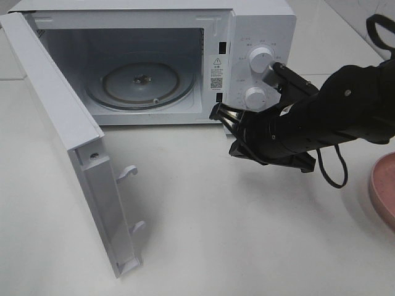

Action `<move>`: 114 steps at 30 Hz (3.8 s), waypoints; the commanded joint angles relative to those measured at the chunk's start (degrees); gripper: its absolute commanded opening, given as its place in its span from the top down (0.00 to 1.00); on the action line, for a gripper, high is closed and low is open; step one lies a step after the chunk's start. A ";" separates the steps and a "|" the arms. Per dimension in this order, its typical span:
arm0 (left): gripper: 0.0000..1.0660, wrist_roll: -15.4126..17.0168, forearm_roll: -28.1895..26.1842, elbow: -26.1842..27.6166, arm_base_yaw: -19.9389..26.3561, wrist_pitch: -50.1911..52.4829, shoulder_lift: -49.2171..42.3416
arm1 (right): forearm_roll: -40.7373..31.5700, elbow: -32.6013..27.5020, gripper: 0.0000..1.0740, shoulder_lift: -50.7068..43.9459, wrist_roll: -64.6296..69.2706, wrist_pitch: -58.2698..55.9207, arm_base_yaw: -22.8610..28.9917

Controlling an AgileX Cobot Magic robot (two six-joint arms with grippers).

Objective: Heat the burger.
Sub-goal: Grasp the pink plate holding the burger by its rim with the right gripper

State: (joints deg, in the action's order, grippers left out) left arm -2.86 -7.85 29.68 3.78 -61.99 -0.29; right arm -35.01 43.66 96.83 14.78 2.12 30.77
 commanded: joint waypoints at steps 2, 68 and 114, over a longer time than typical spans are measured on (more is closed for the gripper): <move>0.08 0.11 -0.23 -0.06 -0.17 0.63 -0.97 | 13.52 0.00 0.96 -4.41 -6.19 -12.61 -0.06; 0.08 0.11 -0.23 -0.06 -0.17 0.63 -0.97 | 44.35 -0.06 0.12 3.55 -13.29 -35.75 -26.93; 0.08 0.11 -0.23 -0.06 -0.17 0.63 -0.97 | 67.32 -0.40 1.00 1.38 12.32 -44.00 -18.51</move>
State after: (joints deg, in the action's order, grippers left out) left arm -2.86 -7.85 29.68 3.78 -61.99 -0.29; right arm 29.22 43.49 99.01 25.84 -39.76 11.97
